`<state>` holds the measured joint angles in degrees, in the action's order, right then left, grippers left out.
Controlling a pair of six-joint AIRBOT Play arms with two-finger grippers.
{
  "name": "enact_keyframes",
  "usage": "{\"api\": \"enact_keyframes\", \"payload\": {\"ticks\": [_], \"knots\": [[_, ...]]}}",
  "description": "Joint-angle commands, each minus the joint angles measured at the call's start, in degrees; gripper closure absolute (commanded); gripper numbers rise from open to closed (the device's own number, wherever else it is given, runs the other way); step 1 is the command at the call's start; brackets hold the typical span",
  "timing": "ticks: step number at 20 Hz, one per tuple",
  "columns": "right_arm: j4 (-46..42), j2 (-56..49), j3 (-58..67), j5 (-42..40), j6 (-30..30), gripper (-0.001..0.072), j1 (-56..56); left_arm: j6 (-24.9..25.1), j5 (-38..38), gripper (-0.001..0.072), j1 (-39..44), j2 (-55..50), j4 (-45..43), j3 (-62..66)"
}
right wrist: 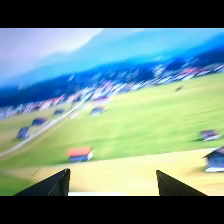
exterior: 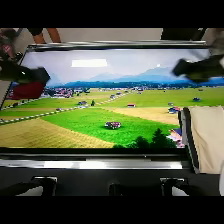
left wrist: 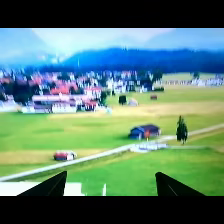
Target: Fold the shirts.
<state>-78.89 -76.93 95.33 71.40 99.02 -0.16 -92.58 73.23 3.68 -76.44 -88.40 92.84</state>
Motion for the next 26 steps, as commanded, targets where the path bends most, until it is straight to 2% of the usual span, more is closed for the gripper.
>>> {"api": "enact_keyframes", "payload": {"ticks": [1,3,9,26], "knots": [[1.8,-10.7,0.8,11.5,3.5,0.0099,14.6,-2.2,6.1,0.0057,3.4,-3.7,1.9,-7.6],[1.8,-12.7,0.8,14.7,4.6,0.01,15.2,-2.7,4.2,0.0058,4.9,-3.3,2.4,-12.0],[-0.5,-12.2,0.8,15.3,6.6,0.0098,12.5,-2.6,-0.9,0.0059,5.4,-3.1,2.5,-12.0],[-0.9,-12.2,0.8,15.3,6.7,0.0098,12.5,-2.6,-0.8,0.0058,5.4,-3.2,2.5,-12.0]]}}
